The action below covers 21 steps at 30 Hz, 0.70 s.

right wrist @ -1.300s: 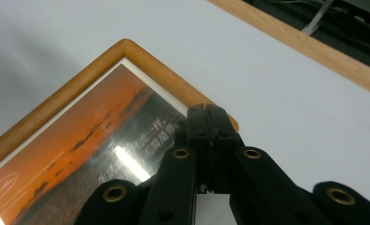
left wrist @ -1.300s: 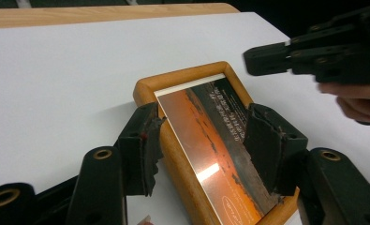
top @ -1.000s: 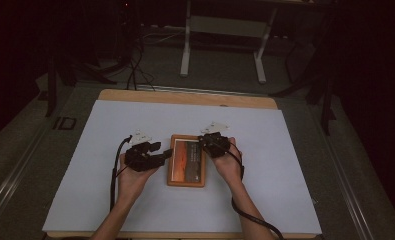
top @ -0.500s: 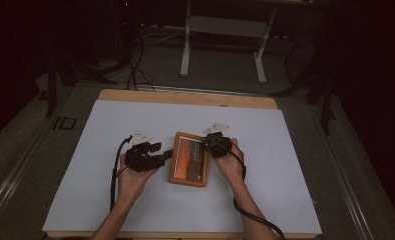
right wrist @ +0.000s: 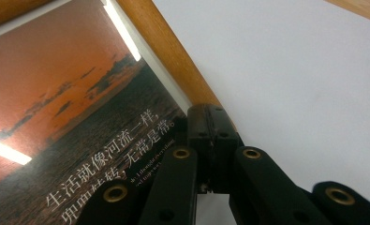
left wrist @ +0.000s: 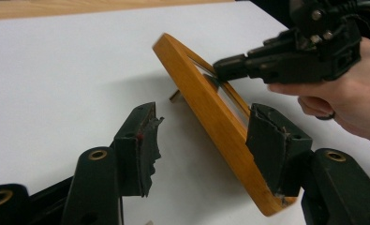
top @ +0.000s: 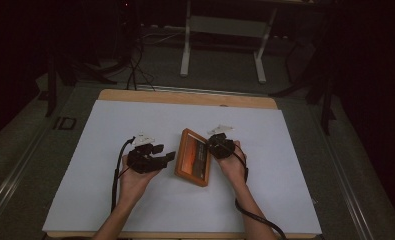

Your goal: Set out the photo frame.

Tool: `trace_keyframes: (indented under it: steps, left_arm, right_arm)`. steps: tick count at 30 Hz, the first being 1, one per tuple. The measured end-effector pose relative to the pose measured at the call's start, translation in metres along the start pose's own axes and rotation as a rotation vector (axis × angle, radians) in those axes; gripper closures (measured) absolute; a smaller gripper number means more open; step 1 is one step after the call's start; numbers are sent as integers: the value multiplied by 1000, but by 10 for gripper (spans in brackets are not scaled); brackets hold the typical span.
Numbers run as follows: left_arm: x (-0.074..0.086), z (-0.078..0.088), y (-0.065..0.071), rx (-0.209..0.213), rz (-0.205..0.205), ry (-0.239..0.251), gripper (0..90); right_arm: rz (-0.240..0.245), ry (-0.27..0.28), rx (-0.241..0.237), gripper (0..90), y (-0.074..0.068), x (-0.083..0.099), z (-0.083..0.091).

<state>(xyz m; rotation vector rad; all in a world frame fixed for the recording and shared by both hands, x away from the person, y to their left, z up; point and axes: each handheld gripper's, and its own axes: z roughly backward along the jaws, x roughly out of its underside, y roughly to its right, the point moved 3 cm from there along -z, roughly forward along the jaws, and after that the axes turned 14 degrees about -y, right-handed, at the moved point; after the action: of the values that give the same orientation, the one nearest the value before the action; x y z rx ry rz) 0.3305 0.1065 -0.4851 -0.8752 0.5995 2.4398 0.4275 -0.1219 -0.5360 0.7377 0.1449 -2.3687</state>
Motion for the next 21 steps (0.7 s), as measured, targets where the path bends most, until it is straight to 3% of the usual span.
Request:
trace_keyframes:
  steps: [10,14,21]
  left_arm:
    - [4,-8,10,8,-10,-32,346]
    - [6,-13,12,6,6,-43,314]
    - [10,-26,17,12,29,-63,250]
  right_arm:
    - [-3,0,3,897,-1,0,0]
    - [11,-2,25,897,-3,0,0]
    - [9,-1,23,897,-3,0,0]
